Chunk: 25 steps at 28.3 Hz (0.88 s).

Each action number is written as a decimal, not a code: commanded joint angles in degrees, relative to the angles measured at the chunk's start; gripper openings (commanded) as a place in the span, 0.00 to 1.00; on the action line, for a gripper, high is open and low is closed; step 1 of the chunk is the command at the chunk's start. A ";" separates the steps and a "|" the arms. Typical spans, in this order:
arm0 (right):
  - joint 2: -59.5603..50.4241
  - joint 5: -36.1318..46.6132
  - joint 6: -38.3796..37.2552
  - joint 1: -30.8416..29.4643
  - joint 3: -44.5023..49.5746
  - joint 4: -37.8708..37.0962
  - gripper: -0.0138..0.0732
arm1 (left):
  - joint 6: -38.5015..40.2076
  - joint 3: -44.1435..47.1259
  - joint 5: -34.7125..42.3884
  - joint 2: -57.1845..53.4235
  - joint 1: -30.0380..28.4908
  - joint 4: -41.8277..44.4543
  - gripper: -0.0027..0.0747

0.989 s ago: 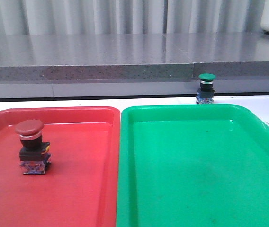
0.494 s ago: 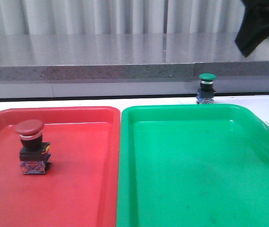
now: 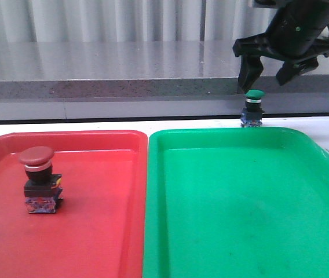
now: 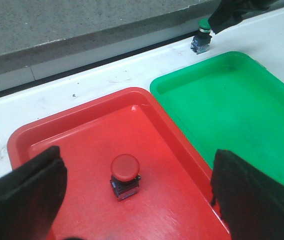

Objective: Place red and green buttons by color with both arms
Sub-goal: 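Lower the right gripper over the green button and close on it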

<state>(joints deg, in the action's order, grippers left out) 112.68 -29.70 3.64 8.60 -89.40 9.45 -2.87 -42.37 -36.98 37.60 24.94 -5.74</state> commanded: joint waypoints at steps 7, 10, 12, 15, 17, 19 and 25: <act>7.57 0.15 -1.18 -0.57 -14.67 -0.13 0.82 | 0.34 -1.48 3.67 -0.01 0.44 -0.90 0.76; 9.65 -1.03 -1.18 -0.57 -16.63 -0.22 0.82 | 0.34 -1.48 3.67 -0.01 0.44 -0.90 0.76; 10.26 -1.66 -1.18 -0.57 -17.19 -0.27 0.82 | 0.34 -1.48 3.67 -0.01 0.44 -0.90 0.76; 10.74 -1.89 -1.18 -0.57 -17.19 -0.80 0.78 | 0.34 -1.48 3.67 -0.01 0.44 -0.90 0.76; 10.81 -2.44 -1.18 -0.57 -17.19 -1.21 0.71 | 0.34 -1.48 3.67 -0.01 0.44 -0.90 0.76; 10.88 -2.82 -1.12 -0.57 -17.19 -1.34 0.63 | 0.34 -1.48 3.67 -0.01 0.44 -0.90 0.76; 10.61 -4.19 -1.12 -0.57 -18.67 -1.34 0.50 | 0.34 -1.48 3.67 -0.01 0.44 -0.90 0.76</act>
<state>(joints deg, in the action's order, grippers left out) 127.33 -35.26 2.22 8.35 -105.15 8.51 -2.87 -42.37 -37.07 37.60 24.94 -5.83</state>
